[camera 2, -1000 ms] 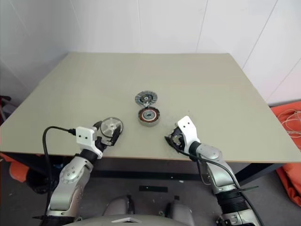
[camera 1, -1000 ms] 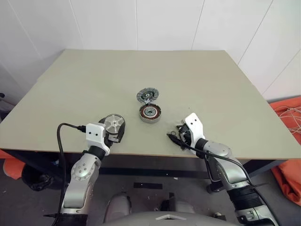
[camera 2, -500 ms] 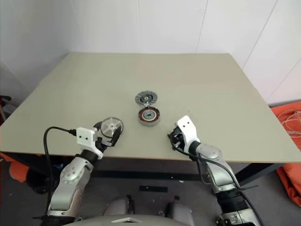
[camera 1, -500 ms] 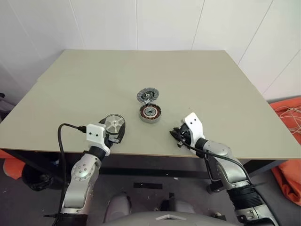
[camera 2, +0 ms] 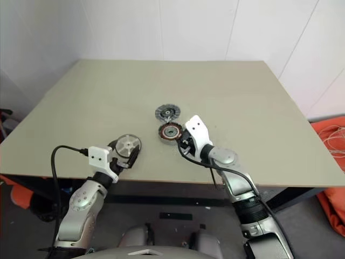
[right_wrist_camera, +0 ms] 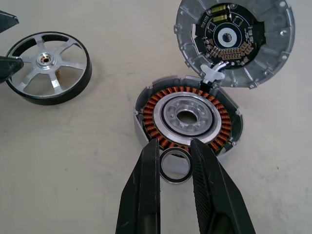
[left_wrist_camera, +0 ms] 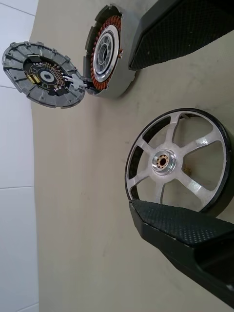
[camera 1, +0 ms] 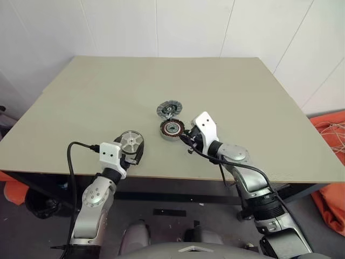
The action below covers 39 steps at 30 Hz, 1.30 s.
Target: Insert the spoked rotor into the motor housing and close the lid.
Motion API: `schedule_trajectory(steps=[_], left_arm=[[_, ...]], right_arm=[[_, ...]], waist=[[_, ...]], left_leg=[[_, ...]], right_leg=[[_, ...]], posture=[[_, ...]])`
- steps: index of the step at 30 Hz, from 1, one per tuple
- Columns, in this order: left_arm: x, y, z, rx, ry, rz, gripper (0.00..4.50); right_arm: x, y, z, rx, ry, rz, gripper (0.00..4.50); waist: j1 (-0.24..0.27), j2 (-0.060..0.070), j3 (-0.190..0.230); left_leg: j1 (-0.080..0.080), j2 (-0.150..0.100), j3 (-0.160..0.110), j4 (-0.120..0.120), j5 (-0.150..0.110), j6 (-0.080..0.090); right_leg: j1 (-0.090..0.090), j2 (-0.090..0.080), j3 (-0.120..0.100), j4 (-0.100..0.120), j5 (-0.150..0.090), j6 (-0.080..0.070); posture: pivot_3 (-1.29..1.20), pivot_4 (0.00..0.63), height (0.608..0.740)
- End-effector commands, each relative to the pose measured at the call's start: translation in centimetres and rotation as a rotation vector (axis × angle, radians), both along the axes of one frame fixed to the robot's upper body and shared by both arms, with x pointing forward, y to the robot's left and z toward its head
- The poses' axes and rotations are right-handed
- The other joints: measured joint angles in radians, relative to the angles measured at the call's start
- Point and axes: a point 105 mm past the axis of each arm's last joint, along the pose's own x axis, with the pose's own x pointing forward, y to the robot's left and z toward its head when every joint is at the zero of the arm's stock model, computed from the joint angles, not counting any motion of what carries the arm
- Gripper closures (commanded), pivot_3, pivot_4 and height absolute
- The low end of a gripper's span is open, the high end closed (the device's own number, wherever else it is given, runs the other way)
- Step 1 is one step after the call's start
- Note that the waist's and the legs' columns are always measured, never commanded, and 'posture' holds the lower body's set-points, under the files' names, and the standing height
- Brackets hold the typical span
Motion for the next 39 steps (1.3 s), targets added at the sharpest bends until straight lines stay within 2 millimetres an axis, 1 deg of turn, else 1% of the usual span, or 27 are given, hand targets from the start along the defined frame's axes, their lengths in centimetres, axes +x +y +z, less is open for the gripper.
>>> schedule_trajectory(steps=[1,6,10,18,25,30,39], left_arm=[[0.1,-0.2,1.5,-0.005,-0.055,-0.002,0.00],[0.2,-0.1,1.2,-0.004,-0.049,-0.003,0.00],[0.1,-0.1,0.9,-0.004,-0.045,-0.004,0.00],[0.1,-0.2,1.1,-0.001,-0.049,-0.009,0.00],[0.2,-0.2,1.3,0.002,-0.052,-0.012,0.00],[0.1,-0.2,1.3,0.004,-0.054,-0.012,0.00],[0.0,-0.1,1.1,0.006,-0.051,-0.012,0.00]], right_arm=[[0.8,1.1,1.0,-0.001,-0.043,0.023,3.91],[2.0,2.2,0.7,-0.008,-0.048,0.033,3.91],[3.0,2.4,0.7,-0.012,-0.059,0.028,3.91],[4.9,2.9,1.1,-0.019,-0.084,0.022,3.91],[5.8,3.3,1.1,-0.022,-0.091,0.026,3.91],[6.2,3.2,1.0,-0.024,-0.092,0.023,3.91],[6.5,3.0,0.6,-0.022,-0.084,0.013,3.91]], waist=[[0.000,0.000,0.000],[-0.001,0.000,0.000],[0.000,0.000,0.000],[-0.001,0.000,0.000],[-0.001,0.000,0.000],[-0.001,0.000,0.000],[-0.001,0.000,0.000]], left_leg=[[0.000,0.000,0.000,0.000,0.000,0.000],[0.000,0.000,0.000,0.000,0.000,0.000],[-0.001,0.000,0.000,0.000,0.000,0.000],[-0.001,0.000,0.000,0.000,0.000,0.000],[-0.001,0.000,0.000,0.000,0.000,0.000],[-0.001,0.000,0.000,0.000,0.000,0.000],[-0.001,0.000,0.000,0.001,0.000,0.000]], right_leg=[[0.000,0.000,0.000,0.000,0.000,0.000],[0.000,0.000,0.000,0.000,0.000,0.000],[-0.001,0.000,0.000,0.000,0.001,-0.001],[-0.001,0.000,0.000,0.001,0.000,-0.001],[-0.001,0.000,0.000,0.001,0.001,-0.002],[-0.002,0.000,0.000,0.001,0.001,-0.002],[-0.002,0.000,0.000,0.002,0.001,-0.002]], posture=[[0.00,0.000,0.740],[0.00,0.000,0.740],[0.00,0.000,0.740],[0.00,0.000,0.740],[0.00,0.000,0.740],[0.00,0.000,0.740],[0.00,0.000,0.740]])
